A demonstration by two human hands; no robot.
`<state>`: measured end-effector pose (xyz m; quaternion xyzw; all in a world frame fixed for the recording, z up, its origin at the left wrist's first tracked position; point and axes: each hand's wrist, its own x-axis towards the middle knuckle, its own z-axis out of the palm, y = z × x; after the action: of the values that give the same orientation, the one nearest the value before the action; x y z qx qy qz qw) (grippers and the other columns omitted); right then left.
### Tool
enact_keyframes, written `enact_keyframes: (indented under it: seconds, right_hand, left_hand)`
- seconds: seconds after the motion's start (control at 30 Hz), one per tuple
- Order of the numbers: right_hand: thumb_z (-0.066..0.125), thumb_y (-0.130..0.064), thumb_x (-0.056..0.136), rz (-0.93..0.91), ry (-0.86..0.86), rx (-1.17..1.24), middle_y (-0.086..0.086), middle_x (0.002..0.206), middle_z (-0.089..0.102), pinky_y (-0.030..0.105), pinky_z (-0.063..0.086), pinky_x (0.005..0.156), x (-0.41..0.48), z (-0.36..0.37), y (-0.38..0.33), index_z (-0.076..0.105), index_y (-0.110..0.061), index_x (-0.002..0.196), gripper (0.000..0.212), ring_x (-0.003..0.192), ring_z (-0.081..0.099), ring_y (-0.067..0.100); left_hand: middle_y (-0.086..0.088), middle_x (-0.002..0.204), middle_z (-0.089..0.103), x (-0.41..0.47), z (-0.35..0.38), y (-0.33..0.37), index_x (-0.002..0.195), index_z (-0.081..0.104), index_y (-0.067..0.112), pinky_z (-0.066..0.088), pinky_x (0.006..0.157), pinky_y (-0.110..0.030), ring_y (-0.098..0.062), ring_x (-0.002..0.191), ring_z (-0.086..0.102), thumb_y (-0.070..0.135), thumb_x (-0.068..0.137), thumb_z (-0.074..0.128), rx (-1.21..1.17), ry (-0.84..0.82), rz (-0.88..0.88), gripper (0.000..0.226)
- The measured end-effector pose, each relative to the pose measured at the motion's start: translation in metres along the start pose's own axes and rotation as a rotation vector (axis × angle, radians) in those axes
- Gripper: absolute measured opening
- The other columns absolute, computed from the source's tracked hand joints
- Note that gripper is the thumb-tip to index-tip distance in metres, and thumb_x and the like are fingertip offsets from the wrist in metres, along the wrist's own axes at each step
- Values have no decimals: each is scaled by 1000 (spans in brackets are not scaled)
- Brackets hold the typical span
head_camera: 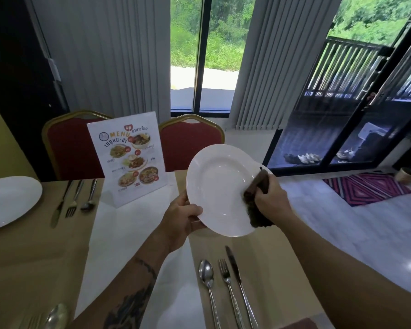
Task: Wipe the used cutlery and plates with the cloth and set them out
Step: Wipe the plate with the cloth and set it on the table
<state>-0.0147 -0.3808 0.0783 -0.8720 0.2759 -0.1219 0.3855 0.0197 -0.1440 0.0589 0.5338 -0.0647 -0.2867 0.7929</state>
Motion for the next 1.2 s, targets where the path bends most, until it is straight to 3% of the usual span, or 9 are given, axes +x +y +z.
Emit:
enact_keyframes:
  seconds: [0.1, 0.23, 0.43, 0.57, 0.63, 0.7, 0.9, 1.03, 1.2]
  right_hand:
    - [57, -16, 93, -53, 21, 68, 1, 108, 60, 42, 53, 88, -2, -9, -1, 47, -23, 138, 47, 106, 61, 28]
    - [58, -13, 95, -105, -8, 74, 2, 114, 64, 43, 54, 93, -2, -17, 3, 51, -24, 138, 46, 106, 62, 24]
    - [58, -23, 88, -410, 330, -487, 15, 134, 62, 51, 47, 99, -5, -19, 11, 56, -14, 140, 52, 112, 60, 38]
    - [56, -24, 94, -506, 111, -446, 7, 165, 30, 56, 14, 124, -20, 4, 3, 39, -25, 154, 63, 152, 25, 31]
    - [42, -30, 90, -505, -90, -418, -2, 169, 16, 57, -5, 124, -35, 15, 0, 27, -31, 159, 70, 157, 7, 22]
    - [33, -30, 88, -493, -207, -377, -9, 170, 12, 60, -12, 122, -50, 20, -1, 26, -38, 158, 70, 157, 0, 16]
    - [25, -32, 85, -503, -290, -476, -17, 163, 30, 63, -7, 121, -62, 6, 24, 43, -47, 147, 66, 155, 16, 10]
    - [29, -32, 88, -462, -236, -649, -15, 162, 34, 63, -6, 120, -56, -4, 42, 47, -44, 145, 62, 154, 20, 13]
    - [14, -40, 81, -266, -147, -658, -4, 171, 7, 64, -12, 120, -39, 6, 26, 19, -36, 160, 79, 157, -1, 24]
  left_hand:
    - [-16, 125, 65, 3, -3, 8, 130, 54, 17, 61, 70, -40, -37, 109, 64, 10, 73, 62, 15, -29, -95, 59]
    - [-15, 120, 67, 17, -6, 28, 114, 58, 23, 58, 83, -51, -37, 107, 65, 20, 100, 47, 81, 43, -157, 18]
    - [-17, 114, 68, 23, 19, 20, 119, 58, 12, 55, 85, -52, -39, 104, 65, 17, 103, 45, 194, 63, -209, 21]
    - [-11, 104, 69, 26, 38, 8, 109, 60, 13, 55, 78, -45, -33, 94, 65, 17, 104, 43, 169, 107, -195, 18]
    - [-12, 100, 69, 28, 46, 8, 108, 61, 11, 54, 84, -48, -34, 93, 64, 15, 104, 43, 137, 99, -181, 20]
    - [-13, 97, 69, 31, 48, 11, 104, 63, 11, 53, 86, -49, -33, 90, 64, 14, 104, 42, 118, 111, -154, 21]
    - [-16, 122, 64, 36, 26, 8, 134, 53, 15, 58, 79, -49, -39, 110, 61, 17, 102, 44, 57, 245, -118, 32]
    - [-14, 118, 65, 30, 24, 5, 129, 53, 18, 56, 70, -42, -35, 103, 62, 16, 103, 42, 111, 235, -109, 28]
    - [-12, 109, 68, 32, 31, 10, 120, 57, 13, 57, 71, -39, -32, 96, 66, 17, 101, 49, 277, 177, -147, 22]
